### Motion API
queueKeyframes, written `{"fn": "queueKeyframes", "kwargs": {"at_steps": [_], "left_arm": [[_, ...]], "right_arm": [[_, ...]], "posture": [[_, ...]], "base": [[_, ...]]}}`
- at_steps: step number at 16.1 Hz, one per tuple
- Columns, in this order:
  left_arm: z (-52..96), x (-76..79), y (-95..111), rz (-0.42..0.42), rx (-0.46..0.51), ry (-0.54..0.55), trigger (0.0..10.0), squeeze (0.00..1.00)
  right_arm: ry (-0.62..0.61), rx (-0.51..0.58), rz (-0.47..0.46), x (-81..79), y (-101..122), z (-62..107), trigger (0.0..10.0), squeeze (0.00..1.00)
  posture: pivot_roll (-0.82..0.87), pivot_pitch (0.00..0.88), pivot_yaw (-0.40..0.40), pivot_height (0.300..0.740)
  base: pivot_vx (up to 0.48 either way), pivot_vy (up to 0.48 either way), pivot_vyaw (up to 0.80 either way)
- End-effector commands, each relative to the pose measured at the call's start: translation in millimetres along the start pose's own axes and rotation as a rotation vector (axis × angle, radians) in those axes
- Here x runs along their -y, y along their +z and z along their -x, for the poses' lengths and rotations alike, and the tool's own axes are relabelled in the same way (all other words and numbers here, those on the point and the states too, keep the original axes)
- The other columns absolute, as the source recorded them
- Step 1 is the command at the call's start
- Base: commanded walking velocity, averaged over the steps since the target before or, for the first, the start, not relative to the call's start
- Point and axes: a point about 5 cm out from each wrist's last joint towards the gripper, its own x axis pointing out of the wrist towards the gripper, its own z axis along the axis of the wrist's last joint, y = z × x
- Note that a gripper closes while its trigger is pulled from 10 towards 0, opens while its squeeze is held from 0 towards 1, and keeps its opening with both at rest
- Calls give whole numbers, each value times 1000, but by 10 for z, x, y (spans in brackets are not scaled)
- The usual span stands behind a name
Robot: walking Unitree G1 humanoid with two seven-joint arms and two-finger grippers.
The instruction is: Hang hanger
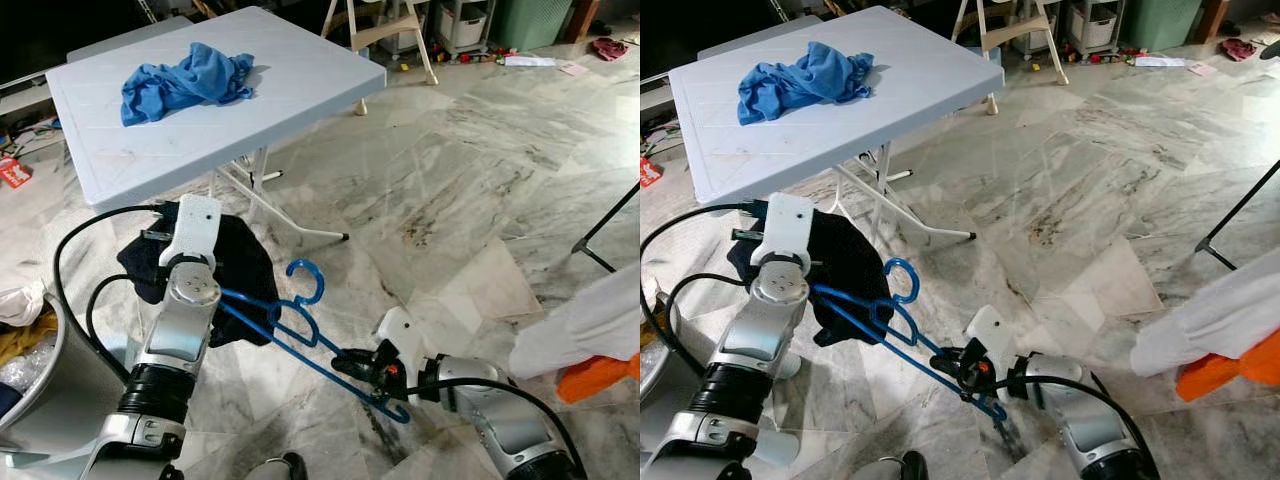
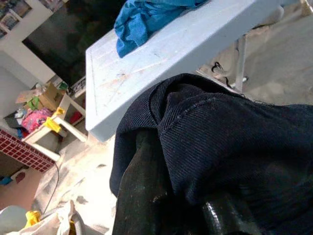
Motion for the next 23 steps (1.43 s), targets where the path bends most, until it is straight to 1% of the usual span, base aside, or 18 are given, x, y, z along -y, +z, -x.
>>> {"fn": "queueKeyframes", "kwargs": {"at_steps": [1, 2, 3, 5, 7, 9, 10, 11, 12, 13, 14, 15, 16, 17, 19, 20, 21, 23], "left_arm": [[19, -55, 46, 16, 2, 37, 10000, 0], [54, -22, 59, 26, -2, 27, 10000, 0], [87, 1, 69, 21, 5, 32, 10000, 0], [119, 17, 60, 47, -2, 33, 10000, 0], [156, 46, 68, 72, -8, 9, 10000, 0], [253, 192, 132, 156, 20, -142, 10000, 0], [299, 269, 157, 197, 52, -230, 10000, 0], [381, 396, 169, 256, 68, -372, 10000, 0], [432, 472, 181, 261, 79, -433, 10000, 0], [529, 582, 222, 226, 153, -539, 10000, 0], [588, 652, 224, 219, 176, -597, 10000, 0], [615, 684, 227, 220, 184, -622, 10000, 0], [660, 733, 213, 204, 208, -666, 10000, 0], [716, 779, 214, 181, 260, -712, 10000, 0], [804, 854, 201, 129, 328, -803, 10000, 0], [856, 897, 181, 81, 370, -856, 10000, 0], [913, 942, 153, 8, 425, -918, 10000, 0], [915, 957, 79, -13, 418, -932, 10000, 0]], "right_arm": [[-14, -30, 10, -15, -38, -73, 10000, 0], [-59, -36, -6, 22, -44, -104, 10000, 0], [-142, -68, -3, 101, -70, -121, 10000, 0], [-281, -92, -43, 263, -106, -89, 10000, 0], [-396, -82, -92, 400, -105, -50, 10000, 0], [-571, 6, -217, 625, -28, 21, 10000, 0], [-591, 37, -247, 659, 8, 20, 10000, 0], [-609, 69, -283, 695, 61, 9, 10000, 0], [-617, 86, -299, 715, 91, 7, 10000, 0], [-628, 134, -368, 748, 150, -11, 10000, 0], [-648, 172, -426, 783, 191, -5, 10000, 0], [-664, 191, -460, 815, 203, 3, 10000, 0], [-700, 242, -536, 878, 243, 46, 10000, 0], [-735, 304, -619, 946, 301, 102, 10000, 0], [-767, 379, -682, 1031, 411, 172, 10000, 0], [-765, 413, -705, 1060, 471, 194, 10000, 0], [-752, 423, -710, 1079, 513, 206, 10000, 0], [-773, 445, -738, 1122, 537, 261, 10000, 0]], "posture": [[-52, 89, 129, 740], [-56, 89, 129, 740], [-58, 89, 129, 740], [-60, 90, 130, 740], [-61, 91, 129, 740], [-64, 94, 124, 740], [-65, 93, 124, 740], [-68, 92, 121, 740], [-69, 92, 117, 740], [-70, 89, 111, 740], [-73, 87, 107, 740], [-75, 85, 104, 740], [-78, 83, 100, 740], [-80, 82, 97, 740], [-85, 81, 96, 740], [-88, 80, 94, 740], [-92, 78, 94, 740], [-98, 77, 91, 740]], "base": [[0, 0, 0], [0, 0, 0], [0, 0, 0], [0, 0, 0], [0, 0, 0], [0, 0, 0], [0, 0, 0], [0, 0, 0], [0, 0, 0], [0, 0, 0], [0, 0, 0], [0, 0, 0], [0, 0, 0], [0, 0, 0], [0, 0, 0], [0, 0, 0], [0, 0, 0], [0, 0, 0]]}}
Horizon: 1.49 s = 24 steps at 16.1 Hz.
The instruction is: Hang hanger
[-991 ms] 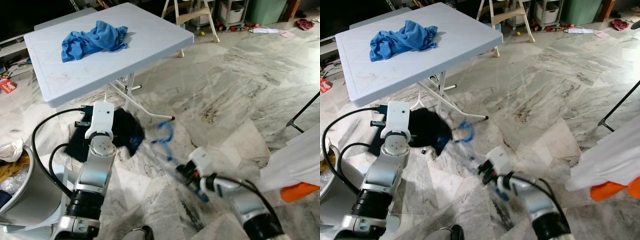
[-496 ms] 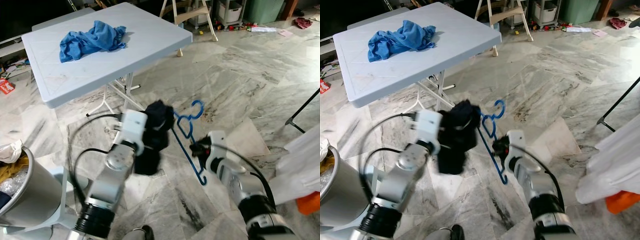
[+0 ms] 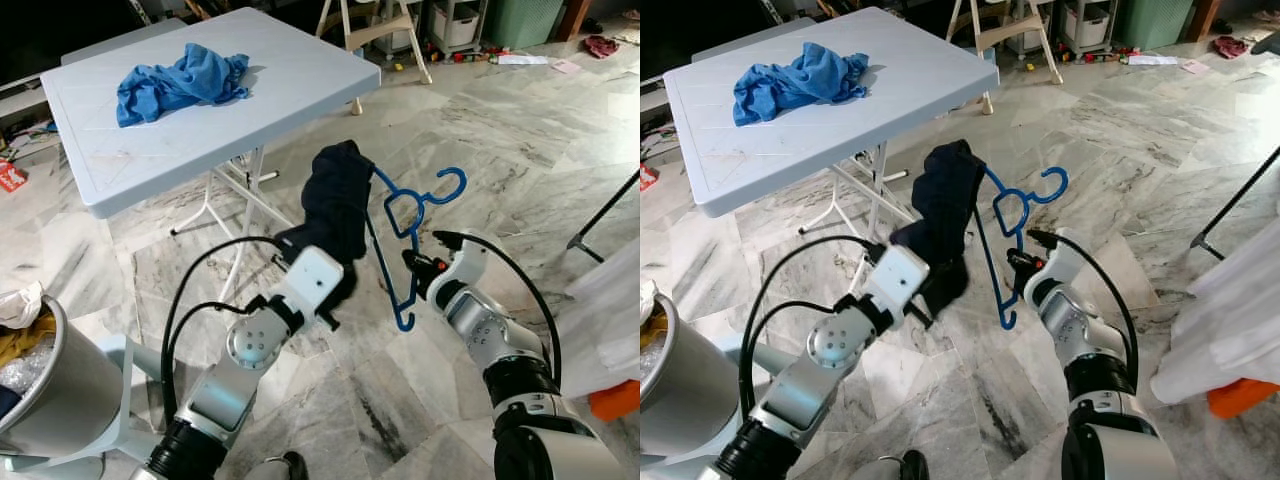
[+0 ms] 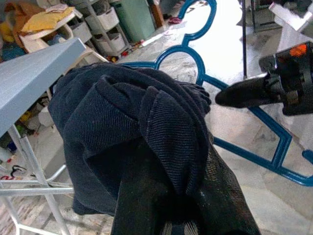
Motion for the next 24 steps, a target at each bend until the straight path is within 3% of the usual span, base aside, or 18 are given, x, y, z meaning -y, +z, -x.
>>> {"fn": "queueKeyframes", "kwargs": {"at_steps": [1, 3, 5, 6, 11, 14, 16, 19, 21, 24], "left_arm": [[42, 42, -77, -17, -8, -40, 10000, 0], [80, -11, -197, -94, -41, -15, 10000, 0], [99, -176, -299, -129, -75, 59, 10000, 0], [121, -281, -367, -197, -106, 95, 10000, 0], [124, -653, -427, -234, -147, 221, 10000, 0], [106, -856, -409, -299, -147, 241, 10000, 0], [81, -885, -364, -313, -117, 229, 10000, 0], [28, -870, -235, -333, -23, 241, 10000, 0], [8, -906, -100, -371, 58, 318, 10000, 0], [56, -1112, 5, -424, 92, 470, 10000, 0]], "right_arm": [[-16, 44, -52, -1, 138, -14, 10000, 0], [88, 34, -18, -84, 174, 2, 10000, 0], [97, 58, 38, -66, 213, 33, 10000, 0], [112, 93, 53, -41, 257, 67, 10000, 0], [265, 94, 46, -135, 263, 151, 10000, 0], [434, 49, 74, -304, 170, 240, 10000, 0], [536, 9, 58, -389, 99, 327, 10000, 0], [500, -69, 9, -399, -54, 306, 10000, 0], [503, -124, 0, -484, -192, 312, 10000, 0], [533, -171, -5, -541, -308, 333, 10000, 0]], "posture": [[-100, 77, 91, 740], [-103, 76, 90, 740], [-107, 76, 89, 740], [-107, 75, 88, 740], [-112, 76, 93, 740], [-118, 84, 106, 740], [-123, 88, 110, 740], [-123, 91, 109, 740], [-118, 94, 103, 740], [-108, 96, 95, 740]], "base": [[0, 0, 0], [0, 0, 0], [0, 0, 0], [0, 0, 0], [0, 0, 0], [0, 0, 0], [0, 0, 0], [0, 0, 0], [0, 0, 0], [0, 0, 0]]}}
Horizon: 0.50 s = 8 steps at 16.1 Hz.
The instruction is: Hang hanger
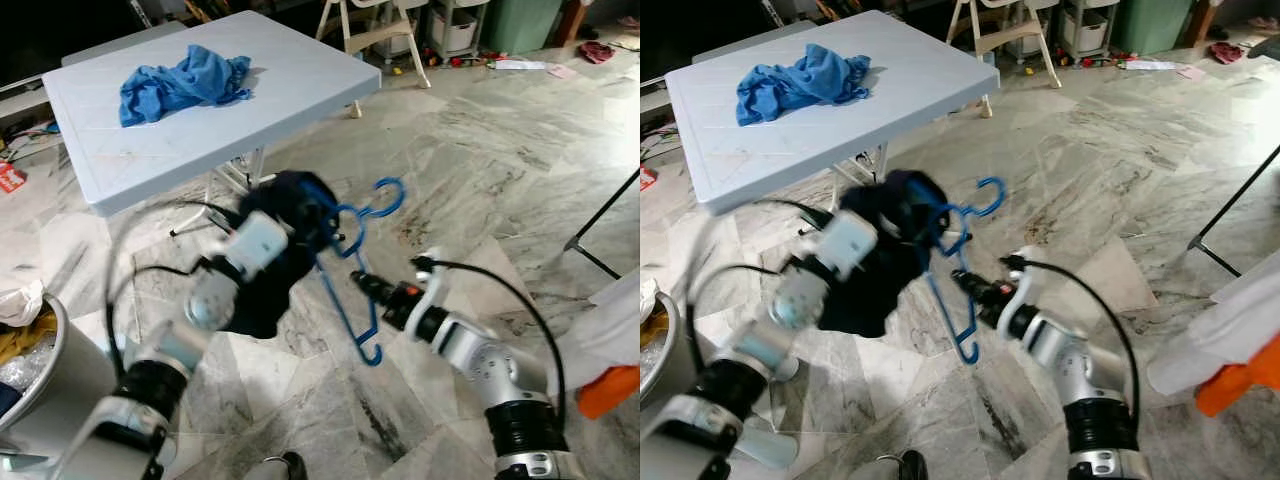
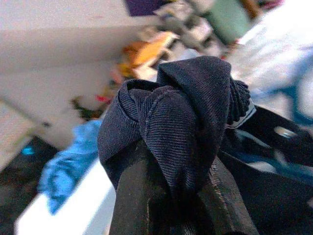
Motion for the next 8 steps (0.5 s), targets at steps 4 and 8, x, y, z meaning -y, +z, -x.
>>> {"fn": "queueKeyframes", "kwargs": {"at_steps": [4, 8], "left_arm": [[-44, -296, 114, -51, 81, 149, 10000, 0], [-34, -127, 306, -37, 179, 73, 10000, 0]], "right_arm": [[32, -32, -10, -72, -70, -16, 10000, 0], [31, -59, -16, -56, -146, -18, 10000, 0]], "posture": [[-97, 96, 93, 740], [-93, 98, 98, 740]], "base": [[0, 0, 0], [0, 0, 0]]}}
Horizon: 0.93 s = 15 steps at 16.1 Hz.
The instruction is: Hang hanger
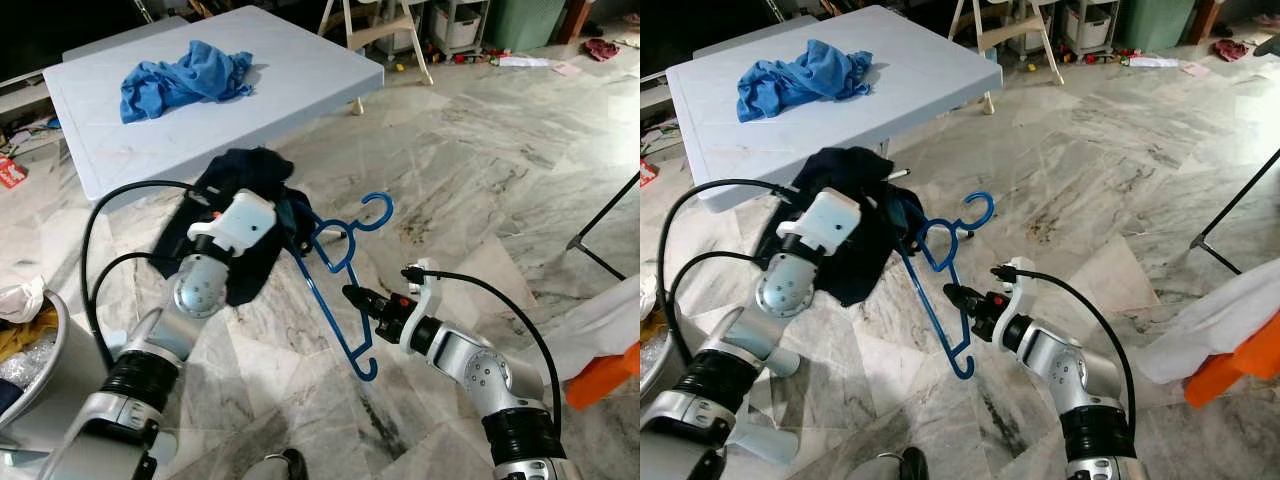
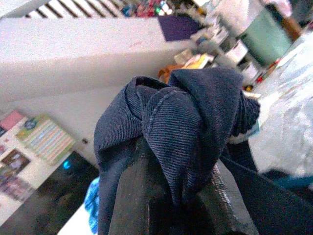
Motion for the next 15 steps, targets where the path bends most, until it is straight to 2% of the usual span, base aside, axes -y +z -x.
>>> {"fn": "queueKeyframes", "kwargs": {"at_steps": [1, 3, 4, 6, 7, 9, 10, 13, 15], "left_arm": [[11, 31, 108, 24, 61, -30, 10000, 0], [153, 241, 232, 142, 97, -154, 10000, 0], [263, 393, 295, 224, 107, -268, 10000, 0], [521, 640, 341, 303, 94, -439, 10000, 0], [619, 689, 313, 311, 73, -483, 10000, 0], [721, 681, 239, 308, 34, -500, 10000, 0], [794, 621, 127, 297, -17, -460, 10000, 0], [866, 582, 4, 282, -82, -413, 10000, 0], [998, 662, -138, 281, -169, -399, 10000, 0]], "right_arm": [[5, 4, 3, -24, 10, -27, 10000, 0], [-45, 35, -28, 36, 64, -46, 10000, 0], [-71, 63, -52, 68, 115, -57, 10000, 0], [-127, 99, -51, 133, 200, -73, 10000, 0], [-149, 122, -54, 165, 253, -66, 10000, 0], [-218, 165, -72, 252, 343, -39, 10000, 0], [-287, 223, -95, 347, 464, 13, 10000, 0], [-340, 302, -123, 412, 648, 79, 10000, 0], [-407, 420, -152, 442, 941, 155, 10000, 0]], "posture": [[-93, 98, 99, 740], [-89, 97, 103, 740], [-88, 97, 104, 740], [-83, 96, 105, 740], [-81, 97, 105, 740], [-81, 95, 103, 740], [-81, 96, 99, 740], [-85, 95, 96, 740], [-88, 92, 95, 740]], "base": [[0, 0, 0], [0, 0, 0], [0, 0, 0], [0, 0, 0], [0, 0, 0], [0, 0, 0], [0, 0, 0], [0, 0, 0], [0, 0, 0]]}}
